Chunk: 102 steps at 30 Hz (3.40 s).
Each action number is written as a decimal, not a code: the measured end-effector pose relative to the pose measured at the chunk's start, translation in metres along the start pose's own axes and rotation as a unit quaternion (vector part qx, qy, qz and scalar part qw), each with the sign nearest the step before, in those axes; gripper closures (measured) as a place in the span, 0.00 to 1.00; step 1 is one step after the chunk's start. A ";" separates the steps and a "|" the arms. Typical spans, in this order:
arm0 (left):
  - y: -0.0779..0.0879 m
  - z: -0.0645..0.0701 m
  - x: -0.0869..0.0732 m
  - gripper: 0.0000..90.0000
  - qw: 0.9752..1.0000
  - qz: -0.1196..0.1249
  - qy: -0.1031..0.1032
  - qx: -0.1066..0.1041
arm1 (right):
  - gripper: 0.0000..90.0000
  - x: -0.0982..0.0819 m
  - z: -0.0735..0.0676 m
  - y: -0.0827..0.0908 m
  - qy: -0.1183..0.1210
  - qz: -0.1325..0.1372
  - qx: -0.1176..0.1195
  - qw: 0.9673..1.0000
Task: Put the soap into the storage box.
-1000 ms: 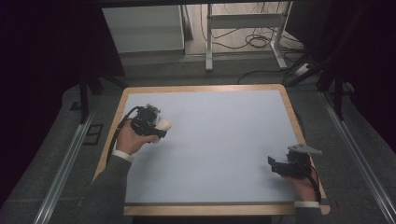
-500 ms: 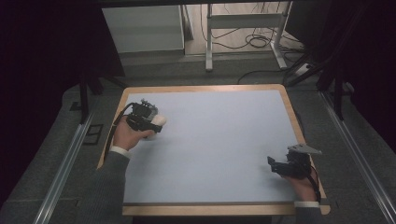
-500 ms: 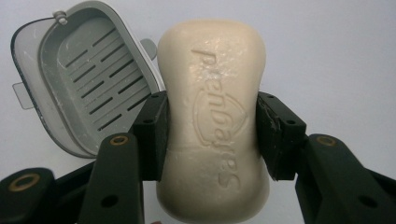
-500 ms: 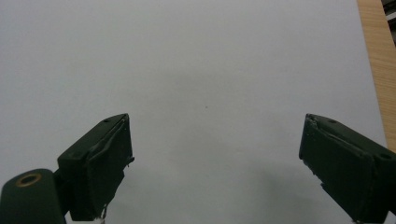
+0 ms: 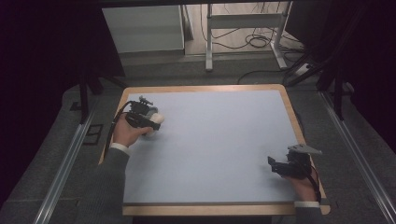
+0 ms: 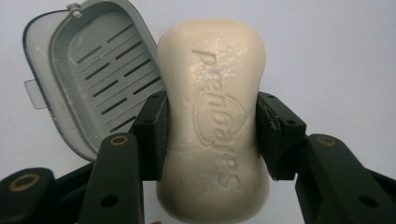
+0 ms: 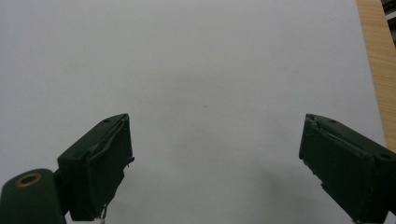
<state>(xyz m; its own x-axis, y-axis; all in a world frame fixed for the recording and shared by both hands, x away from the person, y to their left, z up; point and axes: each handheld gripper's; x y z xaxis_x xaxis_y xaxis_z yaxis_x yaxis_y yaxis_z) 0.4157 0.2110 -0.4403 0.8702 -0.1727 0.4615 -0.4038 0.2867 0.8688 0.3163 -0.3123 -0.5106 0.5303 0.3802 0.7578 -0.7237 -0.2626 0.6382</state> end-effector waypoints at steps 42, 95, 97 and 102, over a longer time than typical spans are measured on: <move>-0.025 -0.033 0.024 0.42 0.995 0.034 0.089 0.020 | 0.10 -0.002 0.003 -0.002 0.000 -0.005 -0.002 1.000; -0.018 0.042 -0.126 0.30 0.984 0.094 -0.047 -0.142 | 0.10 0.001 -0.005 -0.002 0.012 -0.004 0.001 1.000; -0.019 0.042 -0.129 0.30 0.984 0.095 -0.044 -0.143 | 0.11 0.001 -0.005 -0.002 0.013 -0.004 0.001 1.000; -0.020 0.040 -0.131 0.30 0.985 0.099 -0.042 -0.138 | 0.10 0.001 -0.005 -0.001 0.012 -0.001 0.000 1.000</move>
<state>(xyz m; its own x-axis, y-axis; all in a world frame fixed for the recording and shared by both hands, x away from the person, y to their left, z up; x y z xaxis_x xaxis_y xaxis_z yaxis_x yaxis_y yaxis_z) 0.2987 0.1898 -0.5106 0.7514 -0.1610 0.6399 -0.4608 0.5662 0.6834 0.3157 -0.3074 -0.5113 0.5212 0.4022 0.7527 -0.7228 -0.2610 0.6399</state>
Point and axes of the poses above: each handheld gripper's, and its own axes: y roughly backward along the jaws, x roughly out of its top, z roughly to its right, and after that the axes turned 10 degrees about y, right-handed
